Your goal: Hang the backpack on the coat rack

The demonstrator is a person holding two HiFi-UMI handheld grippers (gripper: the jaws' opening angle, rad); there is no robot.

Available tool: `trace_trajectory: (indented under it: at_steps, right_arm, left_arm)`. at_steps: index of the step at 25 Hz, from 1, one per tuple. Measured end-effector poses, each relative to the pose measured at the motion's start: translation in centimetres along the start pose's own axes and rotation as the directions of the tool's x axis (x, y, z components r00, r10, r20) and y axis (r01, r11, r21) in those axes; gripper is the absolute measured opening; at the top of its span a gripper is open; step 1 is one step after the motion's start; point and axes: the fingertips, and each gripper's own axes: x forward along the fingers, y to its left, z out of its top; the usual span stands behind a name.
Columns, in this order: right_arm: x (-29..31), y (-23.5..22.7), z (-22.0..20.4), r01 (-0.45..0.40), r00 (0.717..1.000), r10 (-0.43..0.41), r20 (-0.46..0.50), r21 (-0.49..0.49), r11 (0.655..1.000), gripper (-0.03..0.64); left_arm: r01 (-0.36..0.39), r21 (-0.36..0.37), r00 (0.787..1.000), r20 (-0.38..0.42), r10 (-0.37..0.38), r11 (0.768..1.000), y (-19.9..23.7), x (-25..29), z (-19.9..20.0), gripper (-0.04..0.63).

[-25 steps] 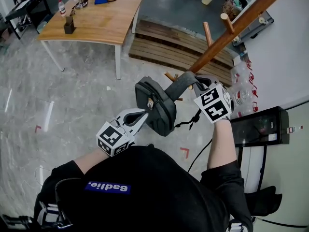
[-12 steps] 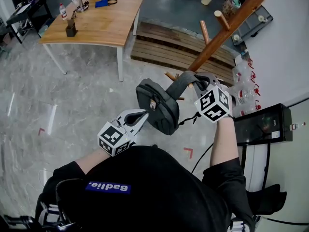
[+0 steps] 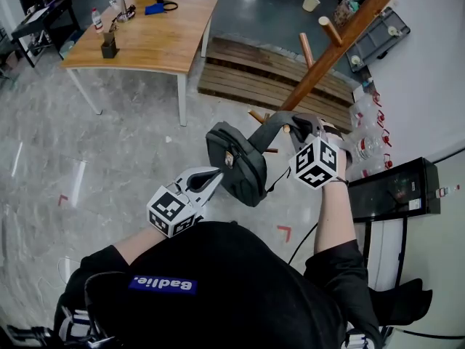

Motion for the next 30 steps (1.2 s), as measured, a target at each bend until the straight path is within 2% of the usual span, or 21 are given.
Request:
trace_trajectory:
  at_steps: [3,6,10,12,17,23,26,30]
  right_arm:
    - [-0.5,0.0,-0.3,0.034,0.998,-0.042,0.055,0.151,0.988,0.097]
    - [-0.9,0.6,-0.9,0.009,0.994,-0.037,0.099,0.267,0.964,0.143]
    - [-1.1,1.2,-1.5,-0.026,0.982,-0.055,0.181,0.419,0.908,0.150]
    - [-1.3,1.3,-1.6,-0.029,0.975,-0.077,0.207,0.463,0.886,0.150]
    - [-2.5,2.2,-1.9,-0.015,0.962,-0.122,0.242,0.498,0.867,0.150]
    - [-4.4,4.1,-1.4,-0.096,0.914,-0.148,0.379,0.554,0.827,0.150]
    - [-6.2,5.4,-1.9,-0.158,0.870,-0.166,0.464,0.581,0.799,0.150]
    - [-8.7,7.6,-2.6,-0.264,0.810,-0.147,0.568,0.576,0.773,0.150]
  left_arm:
    - [0.004,-0.006,1.000,-0.004,-0.004,1.000,-0.1,-0.6,-0.1,0.009]
    - [0.016,-0.014,1.000,-0.005,-0.016,1.000,-0.5,-1.3,-0.5,0.009]
    - [0.035,-0.042,0.999,0.000,-0.035,0.998,-0.5,-1.9,-1.1,0.009]
    - [0.050,-0.056,0.999,0.002,-0.049,0.997,-0.8,-2.1,-1.1,0.009]
    - [0.064,-0.052,0.998,0.018,-0.063,0.997,-2.2,-2.0,-0.6,0.009]
    - [-0.004,-0.023,0.999,0.035,0.005,1.000,-4.7,-1.8,0.0,0.009]
    - [-0.075,-0.011,0.995,0.058,0.076,0.997,-6.3,-1.1,0.4,0.009]
    - [-0.187,0.003,0.979,0.079,0.186,0.982,-8.3,-0.3,1.0,0.009]
